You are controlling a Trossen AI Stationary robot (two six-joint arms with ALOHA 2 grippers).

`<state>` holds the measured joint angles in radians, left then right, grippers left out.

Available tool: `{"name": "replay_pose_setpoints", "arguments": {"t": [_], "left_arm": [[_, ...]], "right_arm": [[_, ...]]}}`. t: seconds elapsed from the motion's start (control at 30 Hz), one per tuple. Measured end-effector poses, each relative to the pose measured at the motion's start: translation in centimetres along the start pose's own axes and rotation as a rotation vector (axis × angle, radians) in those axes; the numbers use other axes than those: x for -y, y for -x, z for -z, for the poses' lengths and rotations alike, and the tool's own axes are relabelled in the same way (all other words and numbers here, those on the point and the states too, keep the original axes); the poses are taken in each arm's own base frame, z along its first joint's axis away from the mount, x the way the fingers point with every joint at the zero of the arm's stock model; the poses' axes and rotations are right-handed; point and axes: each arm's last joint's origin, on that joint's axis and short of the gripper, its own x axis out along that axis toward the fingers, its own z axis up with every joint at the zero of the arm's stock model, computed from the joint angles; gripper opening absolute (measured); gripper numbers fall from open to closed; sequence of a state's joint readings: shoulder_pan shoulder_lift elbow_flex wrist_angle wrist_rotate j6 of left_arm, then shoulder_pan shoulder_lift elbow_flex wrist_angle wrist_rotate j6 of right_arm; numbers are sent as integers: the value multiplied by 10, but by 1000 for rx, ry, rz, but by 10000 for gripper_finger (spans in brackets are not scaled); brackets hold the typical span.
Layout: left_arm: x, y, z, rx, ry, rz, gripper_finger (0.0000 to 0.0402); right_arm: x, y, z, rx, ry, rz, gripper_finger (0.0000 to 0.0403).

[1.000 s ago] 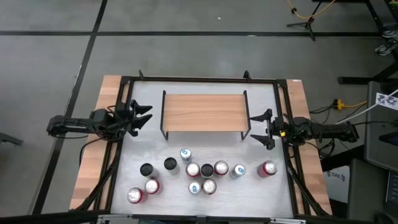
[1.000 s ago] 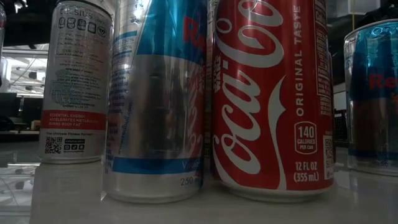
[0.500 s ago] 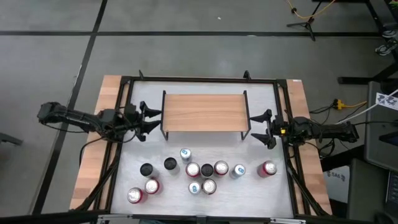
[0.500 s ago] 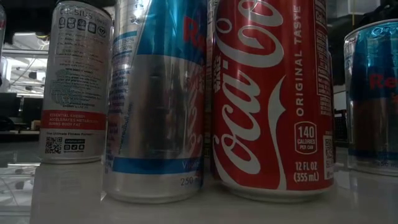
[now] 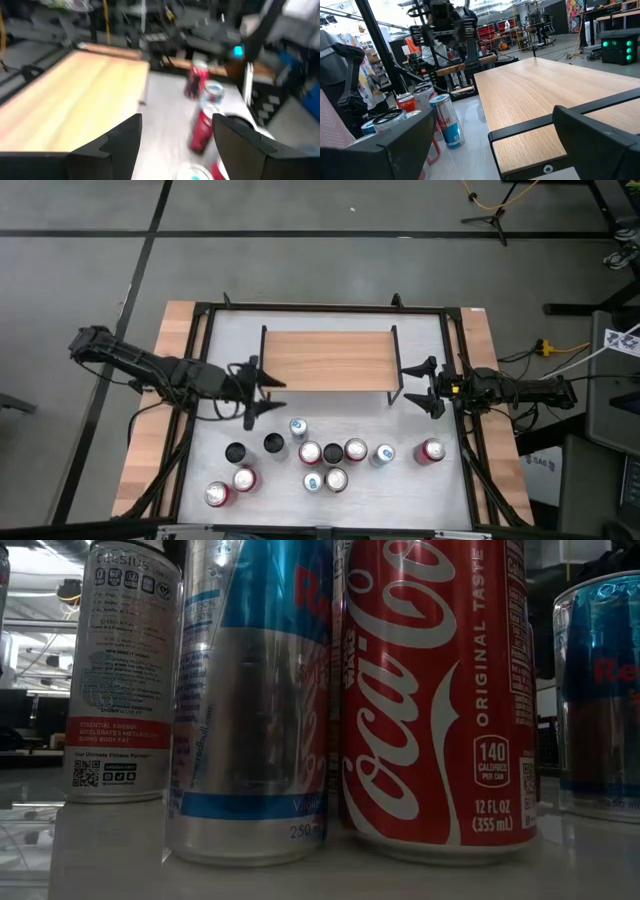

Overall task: Place canned beverage on shelf
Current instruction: Put the center white soda can on the shelf

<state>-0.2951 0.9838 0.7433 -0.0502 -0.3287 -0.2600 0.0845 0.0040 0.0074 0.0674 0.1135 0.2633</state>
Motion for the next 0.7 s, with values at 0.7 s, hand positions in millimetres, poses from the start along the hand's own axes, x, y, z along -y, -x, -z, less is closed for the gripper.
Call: {"name": "replay_pose_setpoints", "arguments": {"t": [0.7], "left_arm": [[61,-18,11,-335,-199,102,236]], "right_arm": [[0,0,0,-4,-1,1,392]]}}
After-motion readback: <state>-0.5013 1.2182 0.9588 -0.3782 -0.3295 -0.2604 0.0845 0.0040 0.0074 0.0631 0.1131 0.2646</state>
